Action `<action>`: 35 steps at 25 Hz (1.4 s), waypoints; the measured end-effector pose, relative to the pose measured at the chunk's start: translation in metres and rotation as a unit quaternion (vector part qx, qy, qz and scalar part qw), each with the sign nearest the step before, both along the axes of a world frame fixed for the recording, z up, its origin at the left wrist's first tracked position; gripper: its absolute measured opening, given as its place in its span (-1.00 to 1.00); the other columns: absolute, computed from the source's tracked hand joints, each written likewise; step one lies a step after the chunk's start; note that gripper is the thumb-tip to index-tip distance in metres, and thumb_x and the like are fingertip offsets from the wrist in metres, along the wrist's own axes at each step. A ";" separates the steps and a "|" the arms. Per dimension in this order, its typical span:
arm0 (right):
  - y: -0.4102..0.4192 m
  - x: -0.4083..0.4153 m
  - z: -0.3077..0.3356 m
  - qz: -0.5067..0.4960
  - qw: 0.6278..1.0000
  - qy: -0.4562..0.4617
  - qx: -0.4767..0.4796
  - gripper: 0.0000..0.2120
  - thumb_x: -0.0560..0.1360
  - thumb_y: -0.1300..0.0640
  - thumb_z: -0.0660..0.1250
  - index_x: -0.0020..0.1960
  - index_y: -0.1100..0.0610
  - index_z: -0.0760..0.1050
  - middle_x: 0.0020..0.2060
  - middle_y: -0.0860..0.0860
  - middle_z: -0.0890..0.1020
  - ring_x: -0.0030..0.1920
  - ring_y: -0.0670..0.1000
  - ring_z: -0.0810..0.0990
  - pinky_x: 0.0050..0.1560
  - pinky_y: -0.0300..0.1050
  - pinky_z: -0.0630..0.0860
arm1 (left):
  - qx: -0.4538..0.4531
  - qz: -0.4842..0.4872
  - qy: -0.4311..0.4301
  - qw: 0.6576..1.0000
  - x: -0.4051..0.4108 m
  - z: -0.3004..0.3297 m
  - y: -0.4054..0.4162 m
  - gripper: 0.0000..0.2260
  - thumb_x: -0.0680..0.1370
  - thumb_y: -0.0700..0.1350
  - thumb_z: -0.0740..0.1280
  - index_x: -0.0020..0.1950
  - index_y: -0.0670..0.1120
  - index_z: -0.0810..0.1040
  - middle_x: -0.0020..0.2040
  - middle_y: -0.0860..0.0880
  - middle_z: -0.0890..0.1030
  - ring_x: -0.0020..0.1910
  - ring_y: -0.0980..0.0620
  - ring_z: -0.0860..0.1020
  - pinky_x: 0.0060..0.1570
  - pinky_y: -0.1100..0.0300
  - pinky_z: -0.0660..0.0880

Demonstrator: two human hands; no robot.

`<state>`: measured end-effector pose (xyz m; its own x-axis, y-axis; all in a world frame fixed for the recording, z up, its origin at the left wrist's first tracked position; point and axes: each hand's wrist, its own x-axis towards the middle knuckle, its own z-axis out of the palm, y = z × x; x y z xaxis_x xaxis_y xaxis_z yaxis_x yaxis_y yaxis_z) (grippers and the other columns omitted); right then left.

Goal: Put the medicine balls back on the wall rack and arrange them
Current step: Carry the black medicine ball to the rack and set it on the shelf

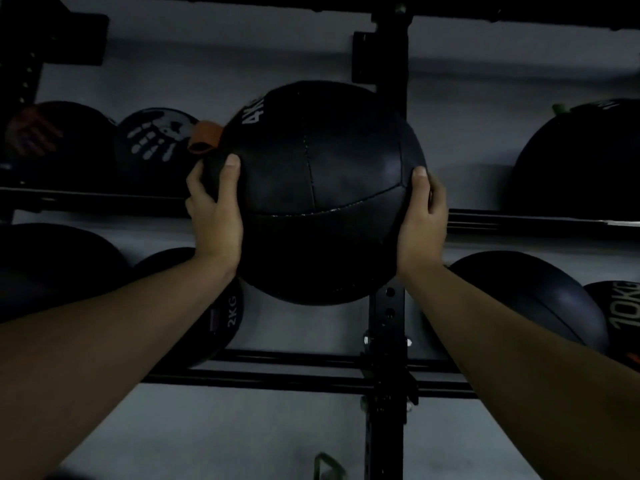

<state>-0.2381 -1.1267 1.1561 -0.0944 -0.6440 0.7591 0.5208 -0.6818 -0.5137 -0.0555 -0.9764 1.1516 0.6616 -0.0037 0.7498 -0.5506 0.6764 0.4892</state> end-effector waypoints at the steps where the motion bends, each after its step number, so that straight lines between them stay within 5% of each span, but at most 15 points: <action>1: -0.002 0.001 -0.008 0.001 1.000 0.007 0.001 -0.29 0.44 -0.45 0.18 0.49 -0.14 0.44 0.42 0.00 0.50 0.43 0.05 0.48 0.49 0.13 0.42 | 0.000 -0.002 0.008 1.000 0.002 -0.011 -0.002 -0.06 0.34 0.50 0.25 0.64 0.13 0.20 0.58 -0.03 0.31 0.45 0.04 0.41 0.46 0.12 0.38; 9: -0.032 0.025 -0.066 0.023 0.998 0.026 0.050 -0.25 0.40 -0.46 0.18 0.51 -0.17 0.40 0.43 0.01 0.48 0.42 0.04 0.50 0.49 0.14 0.43 | 0.036 -0.007 0.024 0.999 0.033 -0.059 -0.030 -0.13 0.36 0.46 0.30 0.61 0.13 0.29 0.57 -0.02 0.35 0.46 0.00 0.44 0.51 -0.02 0.40; 19: -0.061 0.053 -0.110 -0.030 0.999 0.016 -0.002 -0.33 0.51 -0.36 0.16 0.53 -0.07 0.38 0.44 0.00 0.48 0.44 -0.03 0.49 0.49 0.05 0.43 | 0.034 0.017 -0.004 0.999 0.067 -0.109 -0.060 -0.21 0.47 0.40 0.24 0.64 0.10 0.23 0.56 -0.09 0.36 0.51 -0.02 0.41 0.54 -0.08 0.37; 25: -0.091 0.079 -0.128 0.018 0.987 0.119 0.106 -0.38 0.50 -0.43 0.20 0.49 -0.20 0.39 0.45 0.03 0.47 0.40 0.11 0.50 0.45 0.20 0.46 | 0.120 -0.022 0.080 0.989 0.087 -0.139 -0.079 -0.14 0.34 0.50 0.31 0.58 0.20 0.28 0.54 -0.06 0.40 0.47 -0.09 0.45 0.49 -0.14 0.41; 29: -0.107 0.103 -0.119 -0.051 0.986 0.159 0.001 -0.45 0.56 -0.34 0.18 0.51 -0.21 0.35 0.50 -0.02 0.36 0.50 0.05 0.37 0.47 0.04 0.32 | 0.157 0.019 -0.019 0.987 0.104 -0.134 -0.102 -0.22 0.40 0.48 0.33 0.58 0.26 0.31 0.57 0.06 0.35 0.55 0.02 0.36 0.54 -0.12 0.34; 35: -0.146 0.142 -0.089 -0.098 0.966 0.238 -0.033 -0.50 0.59 -0.34 0.18 0.50 -0.27 0.40 0.51 -0.01 0.37 0.55 0.07 0.33 0.58 0.28 0.21 | 0.193 0.069 -0.033 0.978 0.132 -0.106 -0.152 -0.22 0.37 0.50 0.29 0.53 0.20 0.41 0.56 0.04 0.38 0.56 -0.01 0.35 0.54 -0.16 0.32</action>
